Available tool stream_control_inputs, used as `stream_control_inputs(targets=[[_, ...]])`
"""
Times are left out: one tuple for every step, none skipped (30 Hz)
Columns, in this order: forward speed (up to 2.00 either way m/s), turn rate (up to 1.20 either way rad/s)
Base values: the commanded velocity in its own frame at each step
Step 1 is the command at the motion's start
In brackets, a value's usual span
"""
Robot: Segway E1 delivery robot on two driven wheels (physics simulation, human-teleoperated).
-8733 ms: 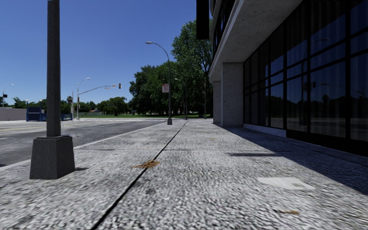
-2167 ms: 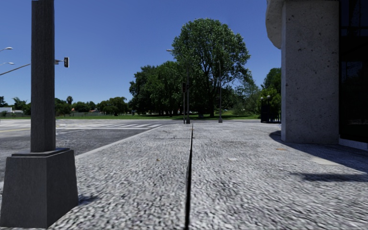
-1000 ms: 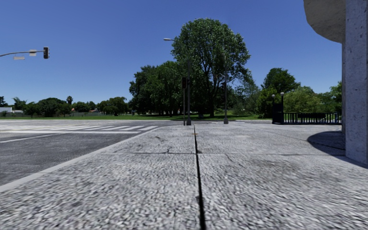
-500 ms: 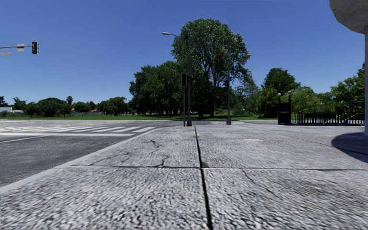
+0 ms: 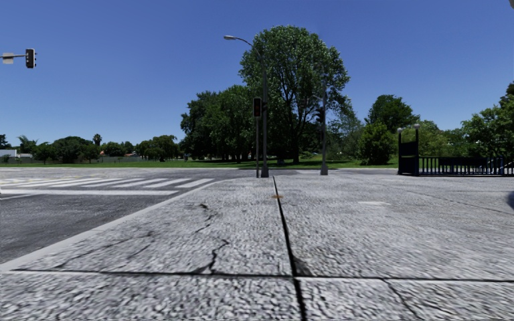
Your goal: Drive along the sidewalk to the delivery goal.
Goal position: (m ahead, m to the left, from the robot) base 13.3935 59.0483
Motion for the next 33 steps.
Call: stream_control_inputs(targets=[[2.0, 0.0], [2.0, 0.0], [2.0, 0.0], [2.0, 0.0], [2.0, 0.0], [2.0, 0.0], [2.0, 0.0], [2.0, 0.0], [2.0, 0.0], [2.0, 0.0], [2.0, 0.0], [2.0, 0.0], [2.0, 0.0], [2.0, 0.0], [2.0, 0.0], [2.0, 0.0], [2.0, 0.0], [2.0, 0.0], [2.0, 0.0], [2.0, 0.0], [2.0, 0.0], [2.0, 0.0], [2.0, 0.0], [2.0, 0.0], [2.0, 0.0], [2.0, 0.0], [2.0, 0.0], [2.0, 0.0], [2.0, 0.0], [2.0, 0.0], [2.0, 0.0], [2.0, 0.0], [2.0, 0.0]])
